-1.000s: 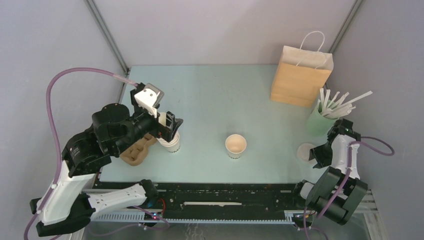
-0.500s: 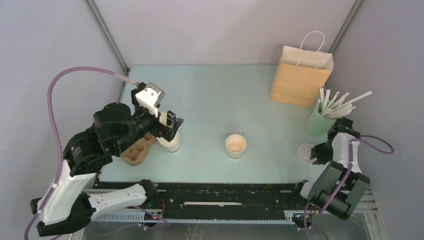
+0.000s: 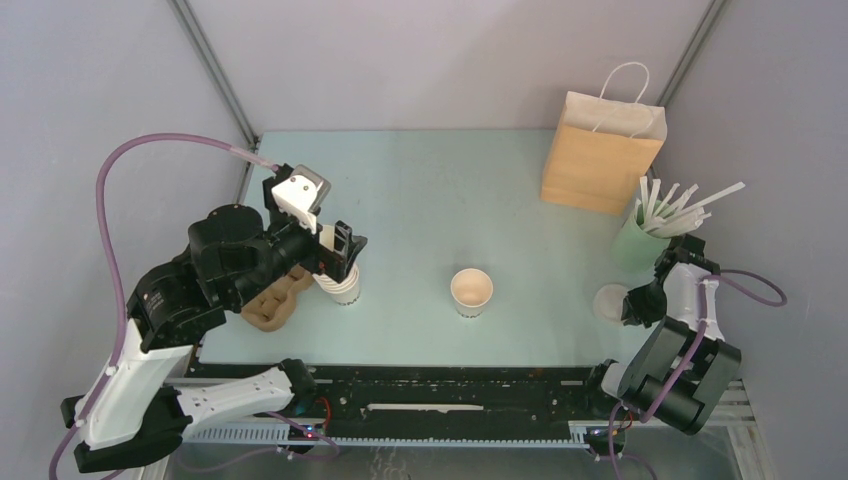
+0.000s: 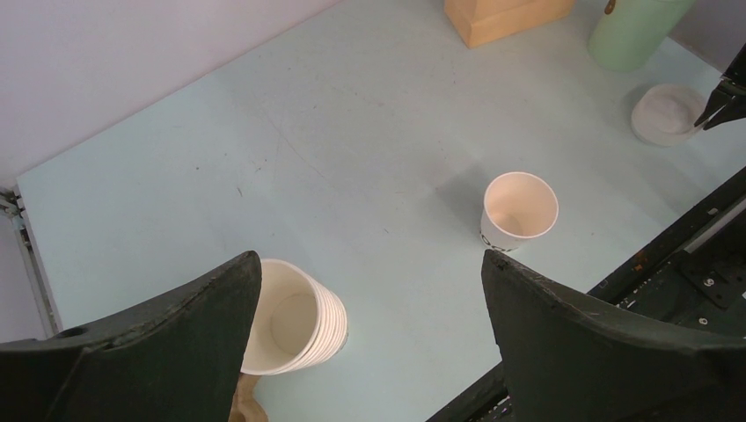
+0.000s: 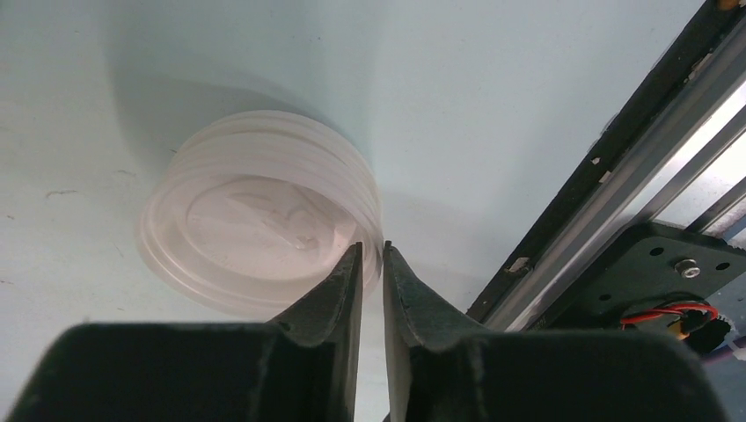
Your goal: Pack the takeout coffee
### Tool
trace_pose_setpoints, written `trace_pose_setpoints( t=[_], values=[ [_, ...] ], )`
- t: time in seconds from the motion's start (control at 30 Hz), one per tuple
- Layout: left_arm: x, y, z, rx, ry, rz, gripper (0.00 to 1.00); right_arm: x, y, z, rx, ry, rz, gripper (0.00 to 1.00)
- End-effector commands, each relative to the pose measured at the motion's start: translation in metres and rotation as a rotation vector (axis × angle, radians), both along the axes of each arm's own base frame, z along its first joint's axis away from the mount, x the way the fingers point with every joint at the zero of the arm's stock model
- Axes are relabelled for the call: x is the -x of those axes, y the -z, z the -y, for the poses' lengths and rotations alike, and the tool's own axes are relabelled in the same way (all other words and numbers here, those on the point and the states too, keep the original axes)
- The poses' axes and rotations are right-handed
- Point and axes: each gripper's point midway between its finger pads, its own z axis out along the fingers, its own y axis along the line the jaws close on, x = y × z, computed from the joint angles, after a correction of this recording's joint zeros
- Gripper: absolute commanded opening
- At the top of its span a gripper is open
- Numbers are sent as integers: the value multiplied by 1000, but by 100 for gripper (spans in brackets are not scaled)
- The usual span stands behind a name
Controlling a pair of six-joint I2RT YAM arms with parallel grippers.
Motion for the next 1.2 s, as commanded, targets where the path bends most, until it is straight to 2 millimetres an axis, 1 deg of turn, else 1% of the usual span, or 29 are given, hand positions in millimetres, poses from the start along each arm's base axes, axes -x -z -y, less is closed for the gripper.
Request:
trace_pose_setpoints(
  t=[0.0,0.1,0.27,0.5,0.63,0.77,0.9,1.0,1.1,1.17],
  values=[
    [-5,-2,2,-4,1,22,100,-5,0,2,14,15,12,21],
    [-5,-2,2,-2,-2,24,100,-4,1,2,11,14,5,20],
    [-5,-1,2,-4,-3,22,100,-4,-1,2,19,13,12,10],
    [-5,-3,2,0,0,25,100,3,-8,-2,20,15,15,6],
    [-4,-4,2,4,2,27,100,8,-16,-3,21,14,13,3],
    [-4,-5,2,6,2,29,100,7,-23,-4,23,14,33,1],
    [-4,-6,2,10,4,31,100,4,-22,-5,3,17,37,1],
    [-3,-6,1,6,3,29,100,0,-26,-7,-19,14,50,0],
    [-3,-7,1,9,0,31,100,1,-30,-6,-9,8,53,5],
    [-4,-7,1,11,1,33,100,0,-28,-4,5,2,56,9]
  ],
)
